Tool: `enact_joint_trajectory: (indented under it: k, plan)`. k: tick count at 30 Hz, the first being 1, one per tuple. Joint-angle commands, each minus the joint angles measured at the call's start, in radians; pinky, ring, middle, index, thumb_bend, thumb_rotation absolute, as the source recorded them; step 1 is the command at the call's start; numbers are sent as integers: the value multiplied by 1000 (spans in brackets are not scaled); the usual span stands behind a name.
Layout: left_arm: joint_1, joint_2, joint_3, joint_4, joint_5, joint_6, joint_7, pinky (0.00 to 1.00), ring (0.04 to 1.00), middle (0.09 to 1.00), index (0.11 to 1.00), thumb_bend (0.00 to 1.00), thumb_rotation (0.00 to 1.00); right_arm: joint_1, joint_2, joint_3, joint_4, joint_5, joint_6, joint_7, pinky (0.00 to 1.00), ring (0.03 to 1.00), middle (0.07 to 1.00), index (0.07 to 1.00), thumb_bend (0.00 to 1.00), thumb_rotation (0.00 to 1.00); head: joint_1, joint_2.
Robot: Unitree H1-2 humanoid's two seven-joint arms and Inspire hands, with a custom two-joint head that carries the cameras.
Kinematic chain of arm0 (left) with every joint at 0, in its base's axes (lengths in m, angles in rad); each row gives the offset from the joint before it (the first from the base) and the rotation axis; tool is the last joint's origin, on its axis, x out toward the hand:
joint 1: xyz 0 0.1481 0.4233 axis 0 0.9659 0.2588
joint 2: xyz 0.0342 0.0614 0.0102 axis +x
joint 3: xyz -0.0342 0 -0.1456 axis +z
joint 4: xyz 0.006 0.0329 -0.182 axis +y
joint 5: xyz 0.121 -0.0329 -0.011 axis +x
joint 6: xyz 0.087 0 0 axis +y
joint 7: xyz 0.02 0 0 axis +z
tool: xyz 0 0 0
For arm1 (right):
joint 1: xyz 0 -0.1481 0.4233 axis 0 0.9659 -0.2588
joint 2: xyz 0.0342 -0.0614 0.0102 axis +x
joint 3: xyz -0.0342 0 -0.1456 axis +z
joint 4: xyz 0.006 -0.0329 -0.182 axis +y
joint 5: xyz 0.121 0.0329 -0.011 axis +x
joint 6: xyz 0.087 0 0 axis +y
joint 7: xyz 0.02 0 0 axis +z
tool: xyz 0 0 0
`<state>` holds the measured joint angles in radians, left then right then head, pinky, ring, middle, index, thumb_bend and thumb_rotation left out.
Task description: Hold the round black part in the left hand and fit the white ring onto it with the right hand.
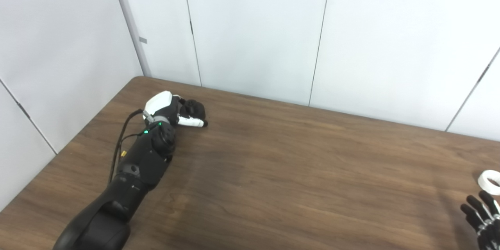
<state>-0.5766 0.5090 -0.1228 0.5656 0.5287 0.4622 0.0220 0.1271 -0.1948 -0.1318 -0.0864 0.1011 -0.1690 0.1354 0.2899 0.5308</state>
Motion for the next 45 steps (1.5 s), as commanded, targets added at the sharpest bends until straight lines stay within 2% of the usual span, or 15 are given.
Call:
enact_joint_trajectory:
  k: [1,7,12,16,17,18,21,24,32,38,45]
  plan:
    - [-50,23,-3,-10,10,1,9,1000,1000,956,805,914,351,69,37,14,69,8,-13,-9,933,895,913,941,547,1000,1,-1]
    - [-49,26,-2,-16,14,4,6,1000,1000,948,802,903,339,68,37,14,72,8,-15,-8,944,901,914,944,560,1000,0,-1]
    - [-53,27,-3,-9,27,6,0,1000,999,920,727,830,277,68,37,13,71,10,-8,-9,946,899,910,942,577,1000,2,1]
    - [-51,22,12,-15,12,4,17,1000,993,903,663,777,188,68,35,15,70,8,-9,-6,954,905,914,948,556,1000,3,2]
    - [-49,19,18,-18,5,1,24,1000,993,899,581,652,131,69,34,15,69,5,-8,-8,955,906,915,949,555,1000,3,2]
    - [-47,15,26,-21,-3,-3,32,1000,991,889,528,574,93,68,34,14,70,5,-10,-8,953,904,914,948,556,1000,4,3]
    - [-39,4,53,-27,-27,-27,65,1000,975,859,488,525,55,66,32,14,77,11,-18,-3,959,905,915,949,562,1000,7,3]
    - [-35,0,62,-26,-34,-48,93,1000,947,828,483,519,42,65,31,14,79,14,-17,-1,960,905,916,951,556,1000,10,4]
    - [-16,22,24,-36,3,-108,131,1000,911,788,483,521,43,67,30,17,70,-2,-8,-7,954,899,911,951,542,1000,12,5]
    - [-18,23,15,-39,20,-90,135,1000,923,804,484,522,45,61,32,17,80,2,-10,-6,957,898,910,957,547,1000,13,4]
    - [-1,32,6,-93,43,-79,112,1000,924,800,484,522,47,55,34,19,88,2,-15,-5,954,899,908,954,547,1000,8,4]
